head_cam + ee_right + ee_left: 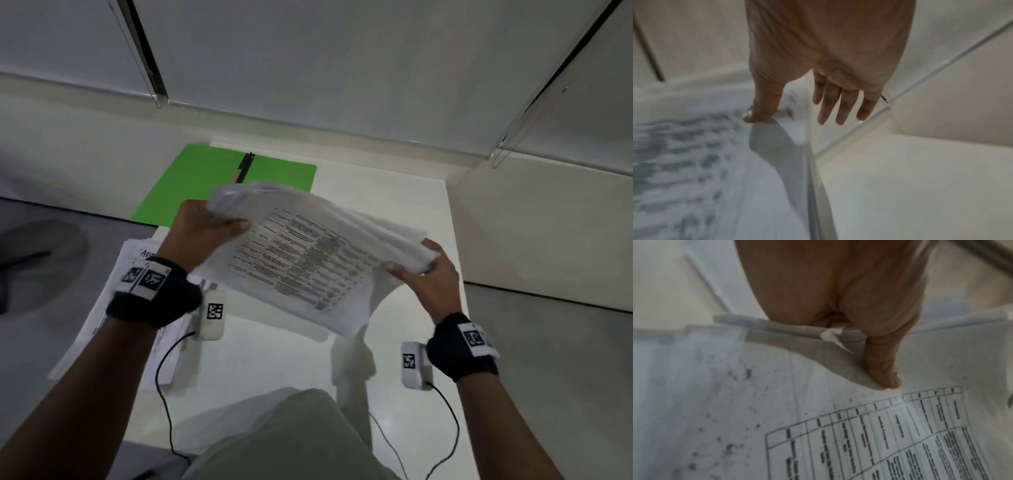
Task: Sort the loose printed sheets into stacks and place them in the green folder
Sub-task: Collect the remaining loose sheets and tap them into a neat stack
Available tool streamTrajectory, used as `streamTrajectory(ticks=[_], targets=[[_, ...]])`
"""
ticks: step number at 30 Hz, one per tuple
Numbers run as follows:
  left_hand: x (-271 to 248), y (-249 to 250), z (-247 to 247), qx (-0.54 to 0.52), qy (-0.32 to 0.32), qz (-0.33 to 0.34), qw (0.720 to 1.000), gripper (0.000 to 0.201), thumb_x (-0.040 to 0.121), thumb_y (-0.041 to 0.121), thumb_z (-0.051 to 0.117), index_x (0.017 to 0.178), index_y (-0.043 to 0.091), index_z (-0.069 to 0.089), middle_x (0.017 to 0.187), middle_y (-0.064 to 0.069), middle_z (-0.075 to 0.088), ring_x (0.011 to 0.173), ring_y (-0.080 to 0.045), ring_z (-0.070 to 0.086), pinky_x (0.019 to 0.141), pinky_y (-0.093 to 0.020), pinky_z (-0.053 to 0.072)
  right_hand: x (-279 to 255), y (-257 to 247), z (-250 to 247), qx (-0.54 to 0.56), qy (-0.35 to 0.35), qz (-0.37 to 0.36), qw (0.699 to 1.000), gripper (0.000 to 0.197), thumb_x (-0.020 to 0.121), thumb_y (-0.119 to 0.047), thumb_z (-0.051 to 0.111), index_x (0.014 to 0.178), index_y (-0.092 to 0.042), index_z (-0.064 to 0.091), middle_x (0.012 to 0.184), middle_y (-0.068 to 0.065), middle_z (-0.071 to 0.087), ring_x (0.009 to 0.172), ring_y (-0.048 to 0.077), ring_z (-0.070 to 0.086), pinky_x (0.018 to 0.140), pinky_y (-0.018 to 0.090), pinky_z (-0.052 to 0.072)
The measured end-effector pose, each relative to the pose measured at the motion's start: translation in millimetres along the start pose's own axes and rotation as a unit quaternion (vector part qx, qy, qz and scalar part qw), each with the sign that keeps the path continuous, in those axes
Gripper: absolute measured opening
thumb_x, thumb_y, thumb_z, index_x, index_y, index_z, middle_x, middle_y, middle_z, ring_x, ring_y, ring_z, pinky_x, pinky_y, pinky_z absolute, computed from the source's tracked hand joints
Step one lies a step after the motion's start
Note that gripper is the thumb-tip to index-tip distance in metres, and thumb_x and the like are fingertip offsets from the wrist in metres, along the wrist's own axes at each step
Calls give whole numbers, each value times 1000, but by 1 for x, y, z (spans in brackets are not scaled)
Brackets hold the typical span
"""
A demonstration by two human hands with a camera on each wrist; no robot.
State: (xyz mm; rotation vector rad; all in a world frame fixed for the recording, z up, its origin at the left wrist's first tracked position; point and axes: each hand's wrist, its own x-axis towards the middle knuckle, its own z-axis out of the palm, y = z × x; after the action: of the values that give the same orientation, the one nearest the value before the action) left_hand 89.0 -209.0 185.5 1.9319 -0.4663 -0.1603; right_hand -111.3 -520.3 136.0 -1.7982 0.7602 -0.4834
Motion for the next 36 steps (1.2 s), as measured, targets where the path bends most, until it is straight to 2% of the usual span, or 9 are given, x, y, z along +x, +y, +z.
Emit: streamTrajectory(ticks=[3,9,15,20,22,25,28,31,36], targets=[[-11,-9,6,-171,10,-43,984,22,77,0,72,77,22,75,80,5,76,76,-13,71,75,-33,56,-6,19,-10,150,-57,29,987,87,52,-40,91,128,-15,55,123,0,67,112,15,64,88,24,51],[-14,-7,31,-282,-13,-5,959,45,76,-14,64,92,26,75,96,5,76,92,-13,70,77,-27,56,-15,-1,-10,200,-16,-37,979,39,74,4,76,111,-3,68,101,-1,75,94,9,70,76,17,54],[-35,-55,59,-184,30,-148,971,30,67,10,81,87,22,63,73,18,73,76,-2,67,68,-22,50,-33,55,18,103,-36,4,994,26,76,2,77,92,-17,71,82,-9,76,82,4,71,79,30,54],[-68,-121,96,17,-46,-230,972,43,71,23,82,105,2,67,95,-13,69,95,-31,67,73,-30,46,-49,117,35,-2,-103,48,994,35,73,0,81,105,-4,67,101,12,72,87,12,68,74,15,51],[-70,-123,100,-2,-20,-238,971,38,72,21,82,104,6,67,95,-11,68,95,-30,67,74,-30,48,-43,118,36,-23,-92,48,994,43,71,-4,83,109,-8,63,103,1,69,92,18,66,74,4,46],[-62,-113,100,-79,4,-220,972,39,60,37,82,93,23,68,93,0,72,90,-22,68,77,-30,52,-32,99,34,0,-82,50,995,56,71,-8,80,121,-10,55,106,-13,58,91,-8,60,72,-5,40],[-52,-104,99,-130,18,-184,974,37,60,49,80,92,34,70,95,5,75,92,-16,70,80,-31,53,-21,84,31,24,-69,44,996,43,74,-1,80,112,-14,65,104,-8,71,93,-3,67,80,15,51],[-40,-100,103,-119,27,-194,973,27,65,36,82,88,29,70,92,2,74,90,-21,68,81,-35,54,-8,76,26,5,-71,23,997,33,78,-3,75,103,-25,70,99,-5,74,94,10,69,82,31,52],[-29,-115,110,-15,32,-249,968,31,74,21,81,94,2,69,93,-18,70,89,-33,68,76,-41,54,11,57,19,-58,-67,20,996,32,73,-4,79,98,-23,71,93,-3,72,79,-5,65,70,22,49]])
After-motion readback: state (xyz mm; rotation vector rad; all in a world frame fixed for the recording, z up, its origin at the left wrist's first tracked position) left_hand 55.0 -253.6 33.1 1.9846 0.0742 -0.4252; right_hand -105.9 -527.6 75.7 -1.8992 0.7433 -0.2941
